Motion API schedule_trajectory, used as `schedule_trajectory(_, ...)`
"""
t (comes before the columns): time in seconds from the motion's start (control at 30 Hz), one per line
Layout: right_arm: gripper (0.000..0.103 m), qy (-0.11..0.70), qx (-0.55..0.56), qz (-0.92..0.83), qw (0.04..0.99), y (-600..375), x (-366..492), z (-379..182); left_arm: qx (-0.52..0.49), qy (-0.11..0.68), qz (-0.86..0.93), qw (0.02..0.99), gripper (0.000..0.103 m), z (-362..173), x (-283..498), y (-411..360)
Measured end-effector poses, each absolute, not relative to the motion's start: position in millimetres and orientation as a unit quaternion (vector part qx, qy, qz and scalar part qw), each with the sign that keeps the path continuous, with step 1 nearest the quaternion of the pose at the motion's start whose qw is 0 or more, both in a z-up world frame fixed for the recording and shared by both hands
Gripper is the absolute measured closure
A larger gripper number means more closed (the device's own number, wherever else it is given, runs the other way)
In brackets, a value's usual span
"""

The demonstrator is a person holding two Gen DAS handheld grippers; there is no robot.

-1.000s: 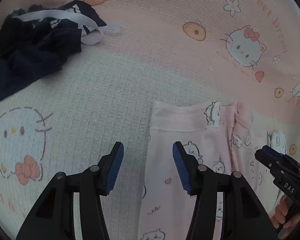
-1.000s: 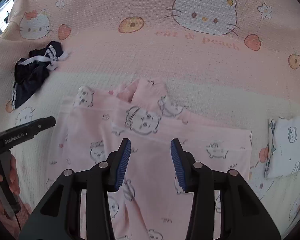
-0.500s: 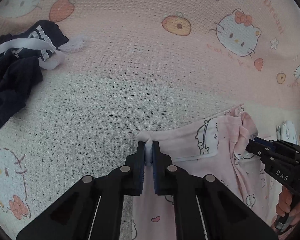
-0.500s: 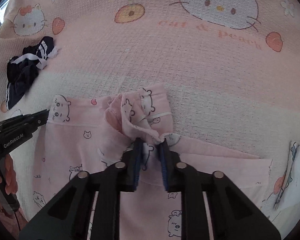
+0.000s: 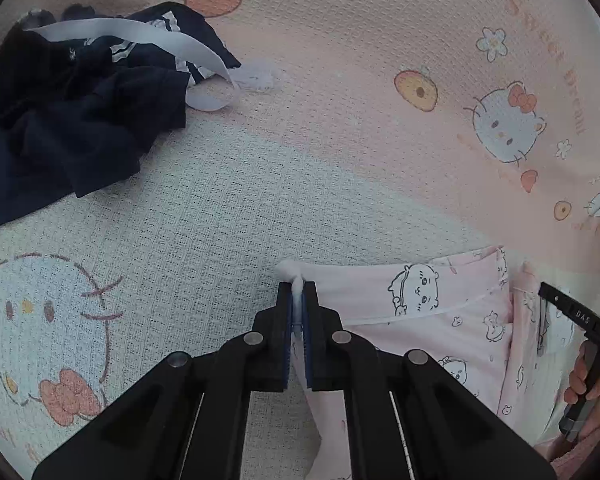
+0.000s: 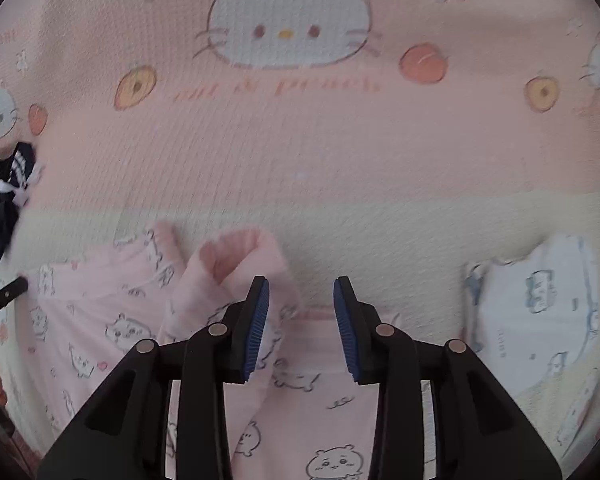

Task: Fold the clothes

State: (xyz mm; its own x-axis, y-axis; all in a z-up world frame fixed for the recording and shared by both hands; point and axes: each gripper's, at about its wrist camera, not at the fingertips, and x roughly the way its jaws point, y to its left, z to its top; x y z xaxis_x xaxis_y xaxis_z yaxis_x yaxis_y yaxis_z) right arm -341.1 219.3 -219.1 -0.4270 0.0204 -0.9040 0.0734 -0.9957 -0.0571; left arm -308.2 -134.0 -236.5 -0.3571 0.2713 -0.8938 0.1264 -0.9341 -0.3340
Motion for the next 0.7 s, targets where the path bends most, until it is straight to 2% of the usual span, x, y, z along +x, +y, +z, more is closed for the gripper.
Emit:
schedule_trajectory(0.03, 0.06, 0.041, 0.513, -0.857, 0.017, 216, -341, -208, -0.565, -0.177, 0.804, 0.049, 0.096, -237, -308, -134)
schedule_trajectory(0.07, 0.051, 0.035, 0.502, -0.863, 0.037, 210, -343, -200, -0.565, -0.169, 0.806, 0.049, 0.096, -238, -309, -133)
schedule_trajectory(0.1, 0.049, 0.037, 0.505, -0.86, 0.066, 199, -346, -198, -0.565, -0.163, 0.808, 0.048, 0.095, -239, -312, -130)
schedule_trajectory(0.23, 0.049, 0.107, 0.54, -0.82, 0.157, 140, -348, -215, -0.546, -0.194, 0.813, 0.06, 0.093, -238, -303, -144)
schedule_trajectory(0.3, 0.049, 0.153, 0.561, -0.799, 0.154, 116, -347, -240, -0.551, -0.2, 0.808, 0.064, 0.091, -243, -303, -146)
schedule_trajectory(0.4, 0.049, 0.183, 0.582, -0.784, 0.118, 108, -353, -273, -0.55, -0.204, 0.806, 0.077, 0.087, -250, -307, -140)
schedule_trajectory(0.43, 0.047, 0.18, 0.581, -0.786, 0.112, 109, -355, -276, -0.547, -0.212, 0.805, 0.087, 0.079, -250, -306, -140)
schedule_trajectory(0.47, 0.039, 0.172, 0.577, -0.791, 0.107, 111, -356, -277, -0.543, -0.221, 0.804, 0.097, 0.067, -250, -305, -142)
schedule_trajectory(0.53, 0.038, 0.158, 0.575, -0.795, 0.109, 113, -356, -278, -0.535, -0.229, 0.806, 0.105, 0.06, -249, -305, -138)
schedule_trajectory(0.57, 0.044, 0.148, 0.577, -0.795, 0.119, 115, -356, -278, -0.535, -0.218, 0.809, 0.105, 0.06, -249, -307, -133)
schedule_trajectory(0.6, 0.063, 0.132, 0.58, -0.792, 0.136, 116, -356, -278, -0.536, -0.203, 0.813, 0.104, 0.06, -248, -308, -127)
schedule_trajectory(0.63, 0.072, 0.122, 0.583, -0.789, 0.151, 116, -355, -277, -0.537, -0.189, 0.815, 0.103, 0.061, -248, -310, -121)
schedule_trajectory(0.67, 0.091, 0.115, 0.585, -0.786, 0.164, 113, -354, -275, -0.538, -0.175, 0.818, 0.102, 0.084, -247, -312, -115)
schedule_trajectory(0.7, 0.095, 0.112, 0.586, -0.783, 0.174, 110, -353, -272, -0.542, -0.172, 0.817, 0.097, 0.101, -246, -313, -114)
